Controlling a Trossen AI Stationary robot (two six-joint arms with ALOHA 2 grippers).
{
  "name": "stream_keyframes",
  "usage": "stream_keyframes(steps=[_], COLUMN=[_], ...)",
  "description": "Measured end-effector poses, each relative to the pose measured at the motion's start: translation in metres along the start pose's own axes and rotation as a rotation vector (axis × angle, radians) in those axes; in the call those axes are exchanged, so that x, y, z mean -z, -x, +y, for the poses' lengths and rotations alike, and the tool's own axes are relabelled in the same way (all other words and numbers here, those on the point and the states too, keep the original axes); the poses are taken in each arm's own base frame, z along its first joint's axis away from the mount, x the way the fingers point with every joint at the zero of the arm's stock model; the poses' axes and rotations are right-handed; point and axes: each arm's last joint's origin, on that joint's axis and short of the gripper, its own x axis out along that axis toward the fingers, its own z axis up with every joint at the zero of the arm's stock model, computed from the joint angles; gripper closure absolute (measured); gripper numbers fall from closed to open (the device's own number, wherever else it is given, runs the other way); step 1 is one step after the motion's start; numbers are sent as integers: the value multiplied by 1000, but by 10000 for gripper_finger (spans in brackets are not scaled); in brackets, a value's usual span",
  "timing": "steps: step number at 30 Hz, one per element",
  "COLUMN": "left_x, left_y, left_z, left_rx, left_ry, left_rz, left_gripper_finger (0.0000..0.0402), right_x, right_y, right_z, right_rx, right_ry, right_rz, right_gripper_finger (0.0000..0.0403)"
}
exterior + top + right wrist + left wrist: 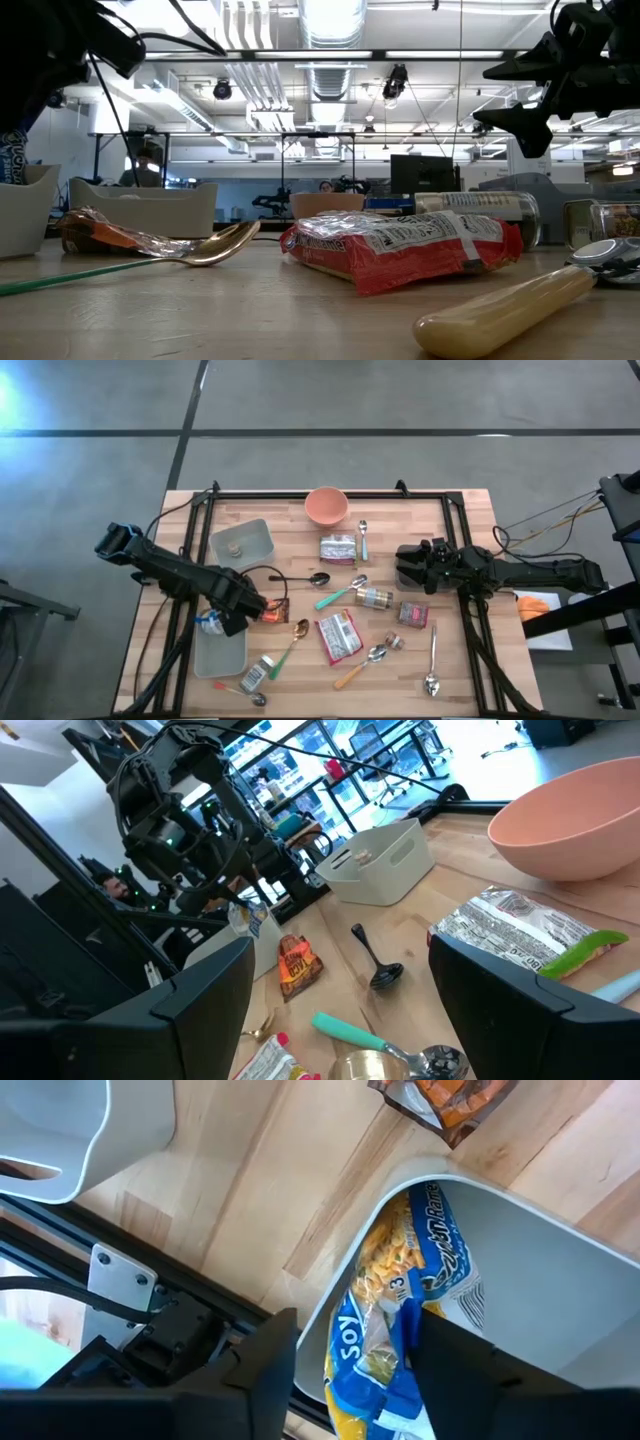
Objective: Pick & Place Food Item
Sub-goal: Put the blue noodle pack into the bottom gray bin
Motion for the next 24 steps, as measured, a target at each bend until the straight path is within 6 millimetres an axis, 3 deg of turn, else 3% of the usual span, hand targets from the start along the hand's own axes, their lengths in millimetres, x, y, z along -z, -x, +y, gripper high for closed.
stream_keyframes(steps=[16,24], left_x=[-5,-7], left_y=[2,2], left_z=[6,19], left_rx=[-1,-108], left_ry=[12,54], left_rz=[12,26], left_gripper_finger=[198,198], right_x=[0,0], right_y=[0,0], right_z=[0,0], right_rx=[-1,0], right_ry=[0,-1], right_rz=[-1,-1], right_gripper_finger=[106,106])
